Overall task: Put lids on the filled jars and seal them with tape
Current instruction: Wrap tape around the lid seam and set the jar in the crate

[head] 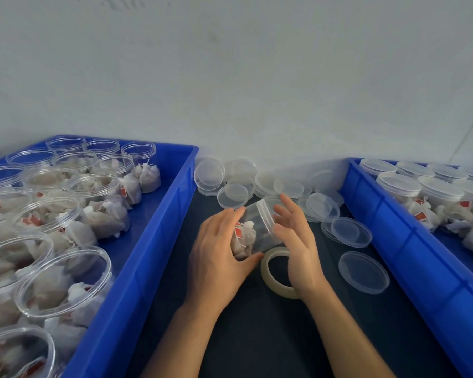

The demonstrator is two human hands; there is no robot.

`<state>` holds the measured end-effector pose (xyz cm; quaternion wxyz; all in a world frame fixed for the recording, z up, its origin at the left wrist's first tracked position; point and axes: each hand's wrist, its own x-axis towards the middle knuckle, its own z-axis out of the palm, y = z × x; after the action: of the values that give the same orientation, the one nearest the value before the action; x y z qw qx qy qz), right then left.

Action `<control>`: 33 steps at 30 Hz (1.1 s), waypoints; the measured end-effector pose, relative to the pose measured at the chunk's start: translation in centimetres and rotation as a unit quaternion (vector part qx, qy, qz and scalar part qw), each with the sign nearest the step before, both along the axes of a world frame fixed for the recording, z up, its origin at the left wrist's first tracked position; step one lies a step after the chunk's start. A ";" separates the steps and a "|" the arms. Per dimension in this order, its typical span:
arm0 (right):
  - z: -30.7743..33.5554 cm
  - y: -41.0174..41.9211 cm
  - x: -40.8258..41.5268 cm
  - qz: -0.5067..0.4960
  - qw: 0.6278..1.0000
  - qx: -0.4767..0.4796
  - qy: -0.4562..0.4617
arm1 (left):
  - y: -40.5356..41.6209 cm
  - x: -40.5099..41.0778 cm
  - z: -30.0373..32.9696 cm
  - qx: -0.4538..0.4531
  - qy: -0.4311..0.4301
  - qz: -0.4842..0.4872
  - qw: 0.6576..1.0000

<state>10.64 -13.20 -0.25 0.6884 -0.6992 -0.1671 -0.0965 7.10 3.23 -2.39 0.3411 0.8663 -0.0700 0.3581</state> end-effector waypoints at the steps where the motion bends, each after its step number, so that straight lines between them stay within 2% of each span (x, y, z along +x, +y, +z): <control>1: 0.0 0.0 0.1 -0.006 1.000 -0.003 0.000 | 0.0 0.0 0.0 0.000 0.001 -0.002 1.000; 7: -0.2 0.0 -0.1 -0.065 0.997 -0.045 0.018 | -0.1 -0.1 0.1 0.000 -0.005 -0.021 1.000; 11: -0.2 -0.1 -0.3 -0.027 0.999 -0.029 0.004 | 0.0 0.0 0.0 -0.001 -0.013 -0.019 1.000; 14: 0.0 0.2 -0.5 -0.010 0.998 -0.059 -0.010 | 0.2 0.1 0.0 -0.002 -0.014 -0.012 1.000; 20: 0.4 0.4 -0.7 -0.086 0.990 -0.108 0.006 | 0.1 0.2 -0.1 0.005 -0.015 -0.016 1.000; 26: 0.4 0.4 -0.8 -0.032 0.995 -0.092 -0.002 | 0.2 0.3 -0.3 0.005 -0.017 -0.015 1.000; 33: 0.7 0.8 -0.8 -0.039 0.993 -0.108 -0.010 | 0.1 0.4 -0.4 0.004 -0.007 0.017 1.000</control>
<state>9.81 -12.40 0.41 0.6025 -0.7746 -0.1564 -0.1117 7.52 3.34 -2.78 0.3313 0.8660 -0.0587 0.3700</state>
